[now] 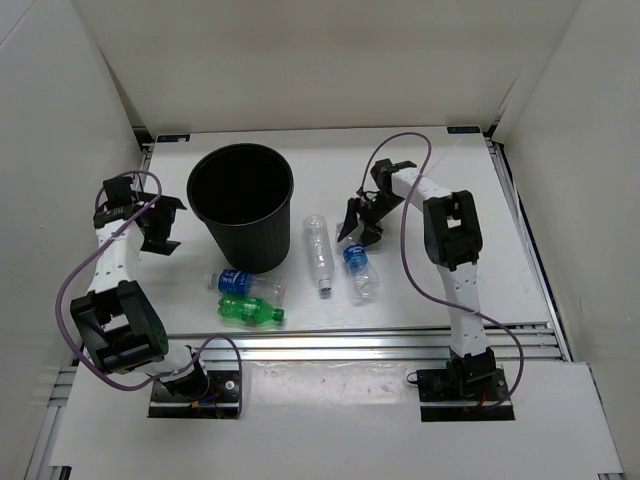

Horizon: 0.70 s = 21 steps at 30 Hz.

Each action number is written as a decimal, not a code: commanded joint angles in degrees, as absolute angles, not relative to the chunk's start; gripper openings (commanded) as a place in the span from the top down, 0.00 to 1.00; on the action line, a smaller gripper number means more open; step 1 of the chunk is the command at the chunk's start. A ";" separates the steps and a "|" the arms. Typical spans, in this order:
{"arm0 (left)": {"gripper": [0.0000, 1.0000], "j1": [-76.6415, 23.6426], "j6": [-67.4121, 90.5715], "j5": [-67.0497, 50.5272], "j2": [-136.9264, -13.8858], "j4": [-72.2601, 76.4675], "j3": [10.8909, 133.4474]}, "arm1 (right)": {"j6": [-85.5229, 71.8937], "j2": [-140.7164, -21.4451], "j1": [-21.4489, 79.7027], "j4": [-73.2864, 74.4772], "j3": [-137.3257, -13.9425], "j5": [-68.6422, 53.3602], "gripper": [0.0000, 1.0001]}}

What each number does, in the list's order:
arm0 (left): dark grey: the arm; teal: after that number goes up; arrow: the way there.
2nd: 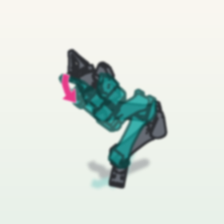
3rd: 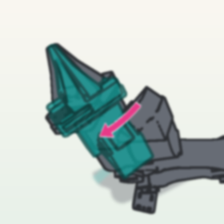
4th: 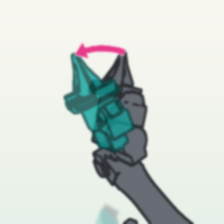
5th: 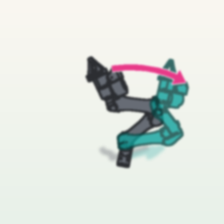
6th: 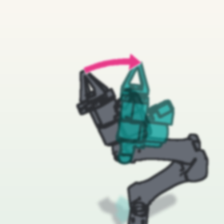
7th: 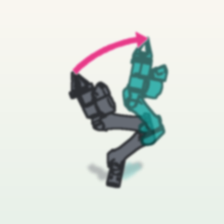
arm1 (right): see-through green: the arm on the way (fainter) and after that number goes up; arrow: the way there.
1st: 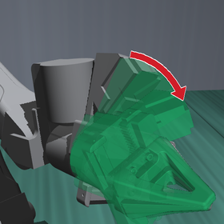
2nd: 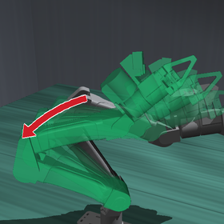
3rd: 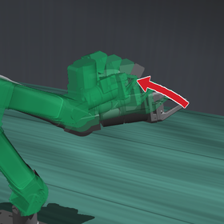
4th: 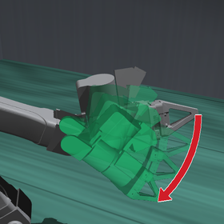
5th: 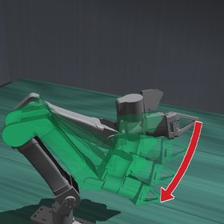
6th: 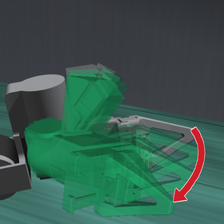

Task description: Put the plastic bottles in the bin

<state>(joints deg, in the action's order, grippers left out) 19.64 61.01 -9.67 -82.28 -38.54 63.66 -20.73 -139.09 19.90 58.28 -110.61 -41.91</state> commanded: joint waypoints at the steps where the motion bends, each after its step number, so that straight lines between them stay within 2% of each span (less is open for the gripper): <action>1: 0.03 19.34 61.26 -9.58 -80.77 -38.76 64.51 | -21.86 -133.62 17.67 57.39 -108.72 -32.00 0.53; 7: 0.01 19.34 61.26 -9.40 -80.16 -37.62 65.04 | -32.51 -121.93 10.11 57.49 -116.87 -31.46 0.62; 8: 0.01 19.34 61.26 -10.01 -80.16 -37.62 65.04 | -33.74 -121.30 9.32 57.48 -124.12 -32.33 0.62; 10: 0.01 19.34 61.26 -10.02 -80.16 -37.62 65.04 | -38.02 -118.15 9.32 54.25 -131.10 -37.06 0.64; 11: 0.01 19.34 61.26 -10.02 -80.68 -37.10 65.04 | -40.06 -116.30 9.93 44.22 -132.26 -38.92 0.57; 15: 0.01 19.34 59.77 -10.63 -81.47 -37.09 61.88 | -52.97 -113.98 12.91 26.67 -137.00 -40.96 0.46; 17: 0.01 19.34 59.77 -11.77 -81.47 -37.09 58.98 | -58.16 -118.81 13.53 22.96 -143.33 -42.79 0.46; 21: 0.01 19.34 62.14 -16.60 -83.13 -38.49 54.84 | -63.02 -123.13 17.13 12.51 -145.73 -43.87 0.48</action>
<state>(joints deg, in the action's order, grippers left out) 19.64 61.19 -12.47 -82.43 -37.04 56.69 -55.64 -116.81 15.25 20.97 -147.13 -41.28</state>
